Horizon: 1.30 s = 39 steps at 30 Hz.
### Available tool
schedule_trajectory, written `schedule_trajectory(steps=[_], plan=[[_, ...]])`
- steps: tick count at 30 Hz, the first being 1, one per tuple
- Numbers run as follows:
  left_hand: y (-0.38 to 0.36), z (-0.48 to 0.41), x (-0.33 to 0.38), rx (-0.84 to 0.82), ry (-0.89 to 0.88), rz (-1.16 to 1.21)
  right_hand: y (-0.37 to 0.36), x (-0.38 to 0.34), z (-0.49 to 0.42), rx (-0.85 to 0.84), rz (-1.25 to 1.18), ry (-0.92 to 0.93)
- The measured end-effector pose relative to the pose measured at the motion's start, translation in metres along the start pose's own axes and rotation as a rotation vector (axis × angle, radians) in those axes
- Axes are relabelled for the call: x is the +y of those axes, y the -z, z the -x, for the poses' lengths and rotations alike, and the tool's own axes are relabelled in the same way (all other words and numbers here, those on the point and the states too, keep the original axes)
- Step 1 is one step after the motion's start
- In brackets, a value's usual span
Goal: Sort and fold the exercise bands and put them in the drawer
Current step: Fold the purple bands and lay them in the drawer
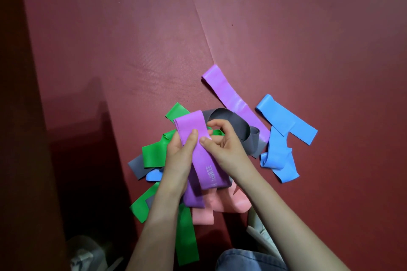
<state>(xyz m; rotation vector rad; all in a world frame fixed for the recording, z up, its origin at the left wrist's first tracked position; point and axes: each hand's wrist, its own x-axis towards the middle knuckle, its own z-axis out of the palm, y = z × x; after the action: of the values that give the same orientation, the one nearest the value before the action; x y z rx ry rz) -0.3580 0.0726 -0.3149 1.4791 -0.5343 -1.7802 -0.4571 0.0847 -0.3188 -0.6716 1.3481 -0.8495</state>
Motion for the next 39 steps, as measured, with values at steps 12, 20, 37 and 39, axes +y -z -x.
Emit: schedule_trajectory(steps=[12,20,37,39], plan=[[0.001,-0.002,0.005,-0.045,-0.004,0.047,-0.012,-0.002,0.001,0.072,0.270,0.045],[-0.002,-0.003,0.010,-0.019,-0.038,-0.010,-0.008,-0.009,0.005,0.045,0.448,0.207],[-0.003,-0.004,0.038,0.124,-0.164,-0.028,0.003,0.017,0.013,-0.181,0.347,-0.017],[-0.002,-0.004,0.038,0.136,-0.158,-0.016,0.007,0.015,0.016,-0.277,0.277,-0.160]])
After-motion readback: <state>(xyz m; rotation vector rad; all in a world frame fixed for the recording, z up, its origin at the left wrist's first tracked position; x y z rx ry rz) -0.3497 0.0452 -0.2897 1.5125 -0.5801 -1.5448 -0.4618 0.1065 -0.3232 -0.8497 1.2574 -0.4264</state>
